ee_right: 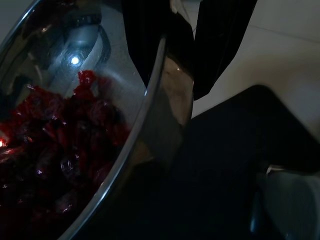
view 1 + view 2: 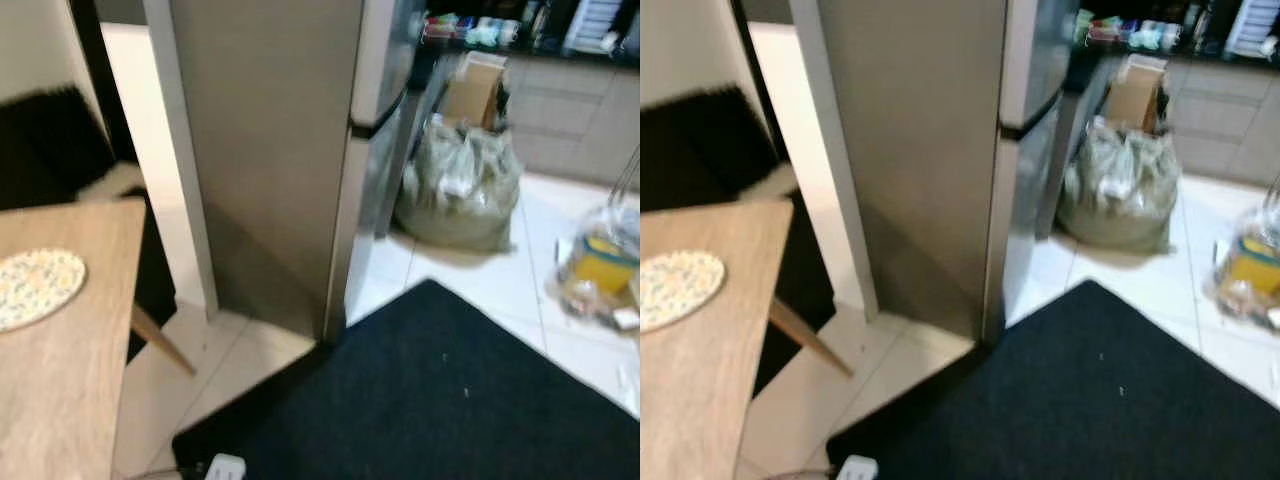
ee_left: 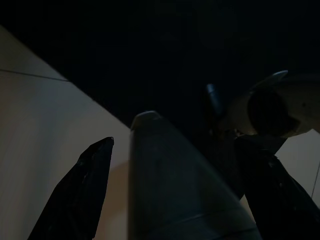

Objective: Restocking fridge

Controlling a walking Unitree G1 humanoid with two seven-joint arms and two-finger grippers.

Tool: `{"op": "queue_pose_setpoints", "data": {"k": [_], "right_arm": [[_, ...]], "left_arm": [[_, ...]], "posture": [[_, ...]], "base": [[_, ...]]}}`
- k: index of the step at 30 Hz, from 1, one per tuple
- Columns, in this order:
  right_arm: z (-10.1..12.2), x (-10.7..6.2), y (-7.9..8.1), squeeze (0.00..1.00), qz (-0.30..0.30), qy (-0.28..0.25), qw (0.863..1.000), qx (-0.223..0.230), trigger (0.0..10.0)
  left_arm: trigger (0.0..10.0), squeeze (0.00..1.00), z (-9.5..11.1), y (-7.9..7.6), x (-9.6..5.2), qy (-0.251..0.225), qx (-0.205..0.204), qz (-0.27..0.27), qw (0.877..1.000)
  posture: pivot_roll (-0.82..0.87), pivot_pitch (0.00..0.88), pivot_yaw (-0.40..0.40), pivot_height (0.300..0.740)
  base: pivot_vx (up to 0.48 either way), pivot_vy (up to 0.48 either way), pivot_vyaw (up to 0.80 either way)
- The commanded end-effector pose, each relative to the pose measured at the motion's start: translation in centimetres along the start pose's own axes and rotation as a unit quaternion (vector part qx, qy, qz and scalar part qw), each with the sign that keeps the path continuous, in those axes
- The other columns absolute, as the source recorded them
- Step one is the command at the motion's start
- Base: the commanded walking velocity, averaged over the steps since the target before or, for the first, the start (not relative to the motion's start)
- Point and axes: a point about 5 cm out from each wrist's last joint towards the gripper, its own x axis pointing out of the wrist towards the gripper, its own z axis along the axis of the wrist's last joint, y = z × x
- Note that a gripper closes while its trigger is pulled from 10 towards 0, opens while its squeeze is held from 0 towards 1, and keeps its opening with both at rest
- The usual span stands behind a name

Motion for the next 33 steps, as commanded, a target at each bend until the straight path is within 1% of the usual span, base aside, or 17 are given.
{"op": "queue_pose_setpoints", "data": {"k": [1, 22, 29, 33], "right_arm": [[0.11, -0.02, -0.38, 0.0, -0.007, -0.002, 1.0, 0.001, 10.0], [0.43, 0.0, -0.29, 0.0, -0.004, -0.005, 1.0, 0.0, 10.0], [0.41, 0.0, -0.31, 0.0, -0.004, -0.004, 1.0, -0.002, 10.0], [0.34, 0.0, -0.29, 0.0, -0.004, -0.004, 1.0, -0.004, 10.0]], "left_arm": [[10.0, 0.0, -1.35, -0.18, -0.18, 0.027, -0.001, -0.004, 1.0], [10.0, 0.0, -1.57, -0.35, -0.18, 0.029, -0.006, -0.006, 1.0], [10.0, 0.0, -1.48, 0.0, -0.21, 0.026, -0.016, 0.018, 0.999], [10.0, 0.0, -1.49, 0.01, -0.21, 0.028, -0.008, 0.018, 0.999]], "posture": [[-0.05, 0.0, -0.007, 0.74], [-0.05, 0.0, -0.009, 0.74], [-0.05, 0.0, -0.009, 0.74], [-0.05, 0.0, -0.009, 0.74]], "base": [[0.0, -0.465, 0.0], [0.0, -0.462, 0.0], [0.0, 0.0, 0.0], [0.0, 0.0, 0.0]]}}
